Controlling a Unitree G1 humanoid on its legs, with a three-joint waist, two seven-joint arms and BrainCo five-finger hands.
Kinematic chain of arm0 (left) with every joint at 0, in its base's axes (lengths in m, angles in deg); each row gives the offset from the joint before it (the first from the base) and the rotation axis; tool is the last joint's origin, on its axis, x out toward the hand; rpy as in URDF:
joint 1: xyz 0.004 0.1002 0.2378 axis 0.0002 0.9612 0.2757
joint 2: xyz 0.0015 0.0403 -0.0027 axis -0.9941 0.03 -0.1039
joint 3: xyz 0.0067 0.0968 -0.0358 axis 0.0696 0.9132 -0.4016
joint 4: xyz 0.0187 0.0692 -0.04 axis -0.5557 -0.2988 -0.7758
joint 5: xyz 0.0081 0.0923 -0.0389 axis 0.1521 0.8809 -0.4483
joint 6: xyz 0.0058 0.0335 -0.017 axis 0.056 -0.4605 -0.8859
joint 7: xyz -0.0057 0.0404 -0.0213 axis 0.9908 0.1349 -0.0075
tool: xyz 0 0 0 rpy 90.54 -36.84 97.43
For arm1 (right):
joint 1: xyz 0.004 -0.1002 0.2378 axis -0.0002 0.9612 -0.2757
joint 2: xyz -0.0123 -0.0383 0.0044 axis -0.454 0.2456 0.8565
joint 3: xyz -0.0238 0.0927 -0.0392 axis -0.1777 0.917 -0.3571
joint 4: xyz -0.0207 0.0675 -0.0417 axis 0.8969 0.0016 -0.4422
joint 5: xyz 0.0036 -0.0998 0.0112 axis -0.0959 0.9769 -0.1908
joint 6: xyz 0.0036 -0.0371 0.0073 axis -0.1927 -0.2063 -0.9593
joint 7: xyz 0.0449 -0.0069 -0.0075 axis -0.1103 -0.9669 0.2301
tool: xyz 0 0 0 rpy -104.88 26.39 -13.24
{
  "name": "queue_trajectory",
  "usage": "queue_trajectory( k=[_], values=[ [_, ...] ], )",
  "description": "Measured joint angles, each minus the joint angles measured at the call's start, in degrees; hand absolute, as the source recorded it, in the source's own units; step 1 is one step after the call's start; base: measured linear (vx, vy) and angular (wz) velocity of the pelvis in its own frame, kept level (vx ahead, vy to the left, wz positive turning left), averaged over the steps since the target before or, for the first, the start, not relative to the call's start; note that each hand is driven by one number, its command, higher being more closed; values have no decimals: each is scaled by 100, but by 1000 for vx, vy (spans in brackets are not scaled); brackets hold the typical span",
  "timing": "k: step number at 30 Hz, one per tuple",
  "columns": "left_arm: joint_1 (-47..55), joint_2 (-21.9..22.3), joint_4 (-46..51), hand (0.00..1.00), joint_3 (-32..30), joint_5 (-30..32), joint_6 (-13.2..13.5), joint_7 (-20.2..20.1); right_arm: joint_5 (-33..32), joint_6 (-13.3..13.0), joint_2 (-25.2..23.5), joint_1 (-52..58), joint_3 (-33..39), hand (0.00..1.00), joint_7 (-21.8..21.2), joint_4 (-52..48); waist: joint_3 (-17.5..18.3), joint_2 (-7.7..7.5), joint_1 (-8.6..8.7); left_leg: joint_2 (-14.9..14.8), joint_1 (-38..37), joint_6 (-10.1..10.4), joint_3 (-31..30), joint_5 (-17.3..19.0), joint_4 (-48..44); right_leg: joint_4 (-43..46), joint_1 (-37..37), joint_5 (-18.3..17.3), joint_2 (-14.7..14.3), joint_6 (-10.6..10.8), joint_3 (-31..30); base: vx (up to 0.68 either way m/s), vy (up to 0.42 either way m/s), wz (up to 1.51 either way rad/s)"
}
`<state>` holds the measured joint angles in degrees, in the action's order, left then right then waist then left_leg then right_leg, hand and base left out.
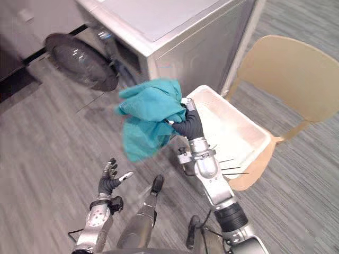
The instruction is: Pick up the laundry basket with both hands and put the clothes into the washing machine.
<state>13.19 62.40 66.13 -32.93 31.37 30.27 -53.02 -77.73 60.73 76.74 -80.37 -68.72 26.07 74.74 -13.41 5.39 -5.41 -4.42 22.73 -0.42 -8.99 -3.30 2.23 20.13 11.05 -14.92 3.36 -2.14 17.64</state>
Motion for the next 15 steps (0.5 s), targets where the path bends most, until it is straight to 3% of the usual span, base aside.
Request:
queue_trajectory(
  k=[2, 4, 6, 7, 11, 15],
  values=[
    [-63, -2, 200, 0, 109, 2, 10, -32, 142, 113, 39, -37, 143, 100, 1, 198, 11, -57, 83, 277, -46, 142, 531, -140, -809, -92, 43, 114, 339, 4, 329, -142, -40, 123],
    [-30, -40, 671, 0, 95, 17, 131, -19, 251, 157, 118, -15, 182, 100, 0, 285, 52, 7, 173, 200, -438, 171, 863, 42, -1646, -21, 48, 128, 472, 15, 602, -124, -39, 102],
    [-143, -90, 992, 0, 130, 25, 273, -19, 321, 208, 194, -35, 226, 100, -5, 336, 88, 46, 142, 201, -523, 396, 867, -232, -1256, -123, 32, 186, 462, 41, 821, -126, -5, 81],
    [-232, -198, 1129, 0, 260, 43, 376, -17, 345, 228, 176, -17, 276, 100, -39, 361, 142, 22, 148, 238, -801, 529, 724, -664, -476, -478, -139, 372, 470, 38, 1078, -132, 7, 59],
    [-341, -258, 1132, 0, 592, 351, 426, -11, 346, 224, 89, 42, 363, 100, -118, 441, 305, 107, 205, 134, -1381, 482, 644, -645, 227, -624, -371, 537, 406, 189, 1382, -34, 36, 48],
    [-743, -517, 868, 0, 986, 772, 387, 10, 346, 255, -290, 40, 309, 100, -145, 800, 396, -42, 185, 172, -1419, 408, 615, -571, 309, -628, -376, 632, 415, 335, 1249, -97, 94, 8]
  ],
)
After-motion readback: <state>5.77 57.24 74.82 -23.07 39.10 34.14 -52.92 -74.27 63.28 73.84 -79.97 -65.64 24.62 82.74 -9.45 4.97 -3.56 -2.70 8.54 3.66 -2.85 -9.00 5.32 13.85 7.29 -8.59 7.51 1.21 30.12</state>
